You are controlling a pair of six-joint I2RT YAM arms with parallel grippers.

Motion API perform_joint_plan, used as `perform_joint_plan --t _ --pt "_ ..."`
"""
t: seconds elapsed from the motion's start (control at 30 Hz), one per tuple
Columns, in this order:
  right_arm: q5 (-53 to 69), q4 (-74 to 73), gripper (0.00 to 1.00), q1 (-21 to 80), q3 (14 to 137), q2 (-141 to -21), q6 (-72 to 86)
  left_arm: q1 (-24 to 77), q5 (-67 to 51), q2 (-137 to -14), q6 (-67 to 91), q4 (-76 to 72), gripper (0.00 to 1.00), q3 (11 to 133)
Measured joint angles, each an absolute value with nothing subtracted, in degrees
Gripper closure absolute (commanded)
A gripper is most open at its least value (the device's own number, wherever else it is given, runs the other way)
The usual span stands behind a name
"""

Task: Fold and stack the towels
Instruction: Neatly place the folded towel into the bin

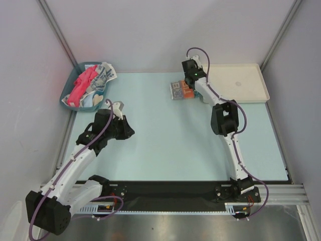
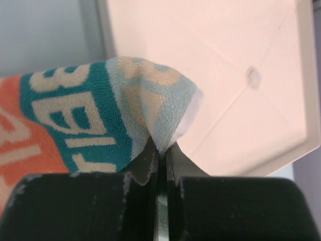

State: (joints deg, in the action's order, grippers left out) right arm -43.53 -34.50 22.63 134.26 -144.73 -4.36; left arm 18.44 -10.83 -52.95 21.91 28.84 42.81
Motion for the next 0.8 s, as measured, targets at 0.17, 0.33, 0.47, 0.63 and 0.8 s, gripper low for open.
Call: perform_joint_plan --t 0.17,0.33,0.47,0.63,0.8 --pt "-44.21 -34.11 1.0 19.84 137.29 -145.95 -9.58 18.81 -12.38 -54.98 20.88 28.88 0.81 42.81" --pt "-43.88 -31.57 1.0 17.5 137.38 -145.95 -13.56 18.85 -13.5 -55.96 20.38 28.88 0.81 42.78" --pt "-42.3 -29.82 1.0 14.7 137.38 -145.95 -15.33 18.85 -14.04 -56.01 20.34 28.86 0.8 42.72" --pt "-38.59 -27.03 1.0 10.11 136.57 -145.91 -16.88 18.85 -14.37 -55.99 20.27 28.86 0.8 42.65" --pt "-34.81 -25.15 1.0 5.91 135.28 -145.91 -18.04 18.87 -15.07 -55.96 20.23 28.84 0.8 42.3"
